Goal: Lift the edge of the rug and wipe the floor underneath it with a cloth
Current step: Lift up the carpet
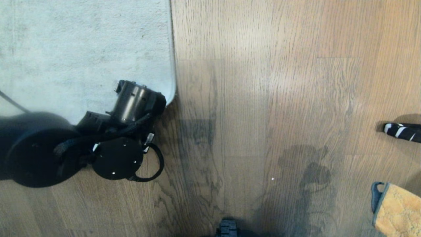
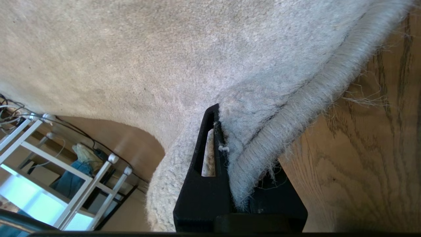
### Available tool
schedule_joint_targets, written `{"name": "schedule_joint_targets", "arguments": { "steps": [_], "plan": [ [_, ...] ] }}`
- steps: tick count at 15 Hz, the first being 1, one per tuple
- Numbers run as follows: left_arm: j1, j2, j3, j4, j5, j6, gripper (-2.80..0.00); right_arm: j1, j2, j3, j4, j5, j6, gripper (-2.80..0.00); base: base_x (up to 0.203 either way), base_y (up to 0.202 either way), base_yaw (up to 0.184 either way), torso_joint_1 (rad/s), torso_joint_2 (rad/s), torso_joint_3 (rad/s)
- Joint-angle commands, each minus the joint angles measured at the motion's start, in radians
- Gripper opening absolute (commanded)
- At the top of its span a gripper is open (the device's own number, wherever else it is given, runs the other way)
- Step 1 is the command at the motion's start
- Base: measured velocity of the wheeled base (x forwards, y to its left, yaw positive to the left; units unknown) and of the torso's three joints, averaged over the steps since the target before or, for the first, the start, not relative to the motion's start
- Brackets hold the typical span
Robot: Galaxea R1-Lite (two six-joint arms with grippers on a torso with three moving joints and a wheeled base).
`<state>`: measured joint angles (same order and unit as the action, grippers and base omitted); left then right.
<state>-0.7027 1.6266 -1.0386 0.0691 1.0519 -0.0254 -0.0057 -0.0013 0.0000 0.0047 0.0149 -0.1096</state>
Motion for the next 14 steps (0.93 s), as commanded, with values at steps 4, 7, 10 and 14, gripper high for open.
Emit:
{"name": "schedule_joint_targets", "arguments": {
  "steps": [4, 7, 10, 14],
  "plan": [
    [-0.047, -0.140, 0.081, -0.002, 0.004, 0.025, -2.80, 0.000, 0.001, 0.000, 0.000, 0.000, -0.001, -2.80, 0.000, 0.000, 0.000, 0.000, 0.00, 0.000],
    [-0.071, -0.163, 0.095, -0.003, -0.048, 0.012, -2.80, 0.000, 0.001, 0.000, 0.000, 0.000, -0.001, -2.80, 0.000, 0.000, 0.000, 0.000, 0.00, 0.000],
    [-0.078, -0.174, 0.105, 0.003, -0.145, -0.002, -2.80, 0.000, 0.001, 0.000, 0.000, 0.000, -0.001, -2.80, 0.000, 0.000, 0.000, 0.000, 0.00, 0.000],
    [-0.078, -0.193, 0.102, 0.114, -0.283, -0.056, -2.80, 0.000, 0.001, 0.000, 0.000, 0.000, -0.001, -2.80, 0.000, 0.000, 0.000, 0.000, 0.00, 0.000]
  ]
}}
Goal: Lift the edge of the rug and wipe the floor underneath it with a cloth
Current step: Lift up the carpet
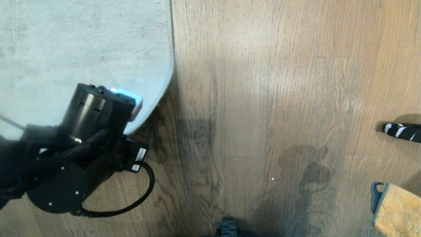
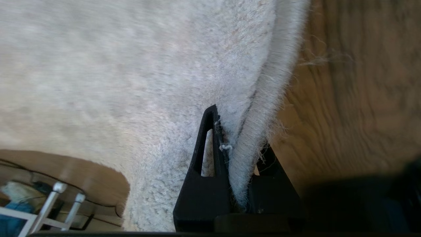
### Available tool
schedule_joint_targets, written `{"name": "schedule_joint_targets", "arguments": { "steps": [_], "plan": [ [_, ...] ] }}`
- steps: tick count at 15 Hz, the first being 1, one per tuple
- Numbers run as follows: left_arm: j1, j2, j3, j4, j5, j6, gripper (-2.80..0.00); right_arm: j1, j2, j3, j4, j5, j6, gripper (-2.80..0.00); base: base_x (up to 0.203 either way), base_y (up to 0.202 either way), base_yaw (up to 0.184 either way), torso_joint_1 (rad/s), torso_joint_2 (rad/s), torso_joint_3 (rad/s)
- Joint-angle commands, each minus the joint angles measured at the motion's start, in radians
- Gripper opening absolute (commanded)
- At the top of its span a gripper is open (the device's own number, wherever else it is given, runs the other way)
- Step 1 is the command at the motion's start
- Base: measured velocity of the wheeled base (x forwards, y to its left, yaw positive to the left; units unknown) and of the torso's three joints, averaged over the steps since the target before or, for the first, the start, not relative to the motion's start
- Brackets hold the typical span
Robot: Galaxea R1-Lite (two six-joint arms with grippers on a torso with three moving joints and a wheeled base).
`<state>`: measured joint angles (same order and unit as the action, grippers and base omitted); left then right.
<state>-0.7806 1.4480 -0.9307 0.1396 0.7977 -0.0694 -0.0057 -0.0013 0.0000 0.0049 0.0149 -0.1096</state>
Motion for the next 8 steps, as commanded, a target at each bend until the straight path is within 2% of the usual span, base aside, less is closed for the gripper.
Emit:
{"name": "schedule_joint_targets", "arguments": {
  "steps": [1, 2, 5, 8],
  "plan": [
    [0.000, -0.025, -0.015, 0.098, -0.075, -0.034, -2.80, 0.000, 0.001, 0.000, 0.000, 0.000, -0.001, -2.80, 0.000, 0.000, 0.000, 0.000, 0.00, 0.000],
    [-0.001, -0.036, -0.021, 0.134, -0.103, -0.054, -2.80, 0.000, 0.001, 0.000, 0.000, 0.000, -0.001, -2.80, 0.000, 0.000, 0.000, 0.000, 0.00, 0.000],
    [-0.001, -0.050, -0.024, 0.171, -0.108, -0.056, -2.80, 0.000, 0.001, 0.000, 0.000, 0.000, -0.001, -2.80, 0.000, 0.000, 0.000, 0.000, 0.00, 0.000],
    [0.020, -0.110, -0.058, 0.318, -0.105, -0.055, -2.80, 0.000, 0.001, 0.000, 0.000, 0.000, -0.001, -2.80, 0.000, 0.000, 0.000, 0.000, 0.00, 0.000]
  ]
}}
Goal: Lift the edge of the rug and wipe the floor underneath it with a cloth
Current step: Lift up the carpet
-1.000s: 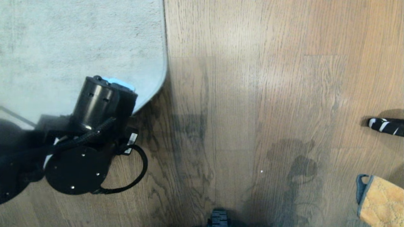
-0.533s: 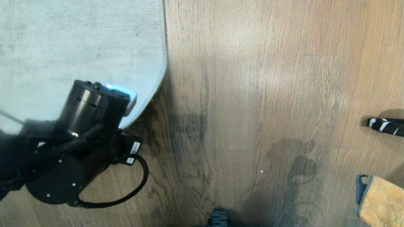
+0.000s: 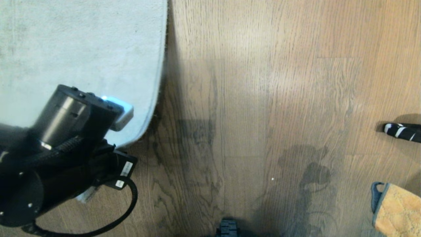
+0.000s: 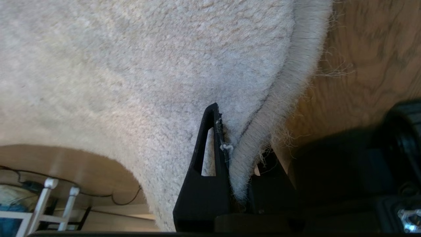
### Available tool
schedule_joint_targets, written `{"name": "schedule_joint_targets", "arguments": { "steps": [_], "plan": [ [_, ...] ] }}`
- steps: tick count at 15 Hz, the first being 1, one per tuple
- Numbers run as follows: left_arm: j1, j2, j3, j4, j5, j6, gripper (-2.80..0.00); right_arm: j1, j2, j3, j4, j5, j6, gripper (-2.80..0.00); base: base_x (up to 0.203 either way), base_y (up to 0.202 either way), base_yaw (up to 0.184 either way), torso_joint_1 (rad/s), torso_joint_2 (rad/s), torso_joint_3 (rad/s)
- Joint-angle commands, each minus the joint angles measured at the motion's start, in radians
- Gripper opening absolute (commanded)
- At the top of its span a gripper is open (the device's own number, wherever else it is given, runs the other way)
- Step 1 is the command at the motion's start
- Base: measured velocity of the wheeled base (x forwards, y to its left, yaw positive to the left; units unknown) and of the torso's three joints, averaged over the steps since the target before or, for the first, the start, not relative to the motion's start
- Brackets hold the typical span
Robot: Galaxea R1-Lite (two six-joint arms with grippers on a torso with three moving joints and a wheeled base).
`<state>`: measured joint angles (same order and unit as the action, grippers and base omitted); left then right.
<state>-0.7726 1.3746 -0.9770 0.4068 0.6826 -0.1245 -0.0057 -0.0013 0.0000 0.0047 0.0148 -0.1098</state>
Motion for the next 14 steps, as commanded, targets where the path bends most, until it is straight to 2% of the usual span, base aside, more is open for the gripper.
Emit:
{"name": "schedule_joint_targets", "arguments": {
  "steps": [1, 3, 5, 7, 9, 12, 14],
  "plan": [
    [0.024, -0.059, -0.021, 0.098, 0.013, 0.002, -2.80, 0.000, 0.001, 0.000, 0.000, 0.001, -0.001, -2.80, 0.000, 0.000, 0.000, 0.000, 0.00, 0.000],
    [0.062, -0.100, -0.034, 0.159, 0.017, 0.046, -2.80, 0.001, 0.001, 0.000, 0.000, 0.001, -0.001, -2.80, 0.000, 0.000, 0.000, 0.000, 0.00, 0.000],
    [0.125, -0.142, -0.042, 0.174, 0.017, 0.159, -2.80, 0.000, 0.001, 0.000, 0.000, 0.001, -0.001, -2.80, 0.000, 0.000, 0.000, 0.000, 0.00, 0.000],
    [0.175, -0.160, -0.050, 0.172, 0.018, 0.246, -2.80, 0.000, 0.001, 0.000, 0.000, 0.001, -0.001, -2.80, 0.000, 0.000, 0.000, 0.000, 0.00, 0.000],
    [0.194, -0.164, -0.072, 0.173, 0.038, 0.296, -2.80, 0.000, 0.001, 0.000, 0.000, 0.001, -0.001, -2.80, 0.000, 0.000, 0.000, 0.000, 0.00, 0.000],
    [0.199, -0.164, -0.081, 0.173, 0.124, 0.361, -2.80, 0.000, 0.001, 0.000, 0.000, 0.001, -0.001, -2.80, 0.000, 0.000, 0.000, 0.000, 0.00, 0.000],
    [0.202, -0.171, -0.108, 0.180, 0.132, 0.402, -2.80, 0.000, 0.001, 0.000, 0.000, 0.001, -0.001, -2.80, 0.000, 0.000, 0.000, 0.000, 0.00, 0.000]
  ]
}}
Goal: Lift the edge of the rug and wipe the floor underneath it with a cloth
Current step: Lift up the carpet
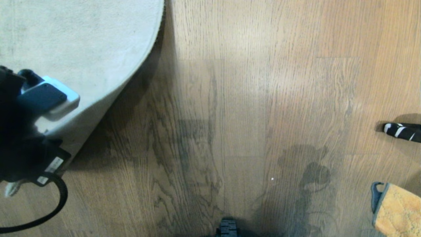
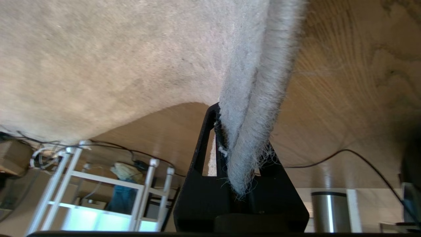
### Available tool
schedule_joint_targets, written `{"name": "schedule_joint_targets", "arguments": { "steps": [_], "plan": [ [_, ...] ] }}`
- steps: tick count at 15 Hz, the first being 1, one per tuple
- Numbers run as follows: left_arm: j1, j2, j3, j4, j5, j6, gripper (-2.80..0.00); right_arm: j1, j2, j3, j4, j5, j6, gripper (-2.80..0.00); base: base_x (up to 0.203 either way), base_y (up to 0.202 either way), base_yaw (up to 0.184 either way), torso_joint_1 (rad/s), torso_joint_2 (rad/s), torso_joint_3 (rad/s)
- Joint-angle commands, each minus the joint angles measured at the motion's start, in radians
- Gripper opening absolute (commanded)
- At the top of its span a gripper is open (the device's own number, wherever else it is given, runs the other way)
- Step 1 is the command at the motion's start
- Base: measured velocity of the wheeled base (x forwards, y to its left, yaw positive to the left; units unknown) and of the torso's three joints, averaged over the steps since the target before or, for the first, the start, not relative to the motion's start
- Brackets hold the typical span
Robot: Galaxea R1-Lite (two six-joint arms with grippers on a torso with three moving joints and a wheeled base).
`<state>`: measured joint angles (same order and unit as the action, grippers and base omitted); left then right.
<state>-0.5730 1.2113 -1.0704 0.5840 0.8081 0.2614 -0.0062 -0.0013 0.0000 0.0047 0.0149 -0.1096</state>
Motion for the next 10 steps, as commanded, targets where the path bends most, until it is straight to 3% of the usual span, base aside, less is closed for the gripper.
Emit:
{"name": "schedule_joint_targets", "arguments": {
  "steps": [1, 3, 5, 8, 10],
  "plan": [
    [0.008, -0.018, -0.020, 0.002, 0.006, 0.048, -2.80, 0.000, 0.001, 0.000, 0.000, 0.000, -0.001, -2.80, 0.000, 0.000, 0.000, 0.000, 0.00, 0.000],
    [0.028, -0.041, -0.036, -0.003, 0.008, 0.133, -2.80, 0.000, 0.001, 0.000, 0.000, 0.000, -0.001, -2.80, 0.000, 0.000, 0.000, 0.000, 0.00, 0.000],
    [0.030, -0.044, -0.063, 0.000, 0.024, 0.149, -2.80, 0.001, 0.001, 0.000, 0.000, 0.000, -0.001, -2.80, 0.000, 0.000, 0.000, 0.000, 0.00, 0.000],
    [0.057, -0.050, -0.131, 0.000, 0.060, 0.233, -2.80, 0.000, 0.001, 0.000, 0.000, 0.000, -0.001, -2.80, 0.000, 0.000, 0.000, 0.000, 0.00, 0.000],
    [0.068, -0.055, -0.143, -0.001, 0.061, 0.242, -2.80, 0.000, 0.001, 0.000, 0.000, 0.000, -0.001, -2.80, 0.000, 0.000, 0.000, 0.000, 0.00, 0.000]
  ]
}}
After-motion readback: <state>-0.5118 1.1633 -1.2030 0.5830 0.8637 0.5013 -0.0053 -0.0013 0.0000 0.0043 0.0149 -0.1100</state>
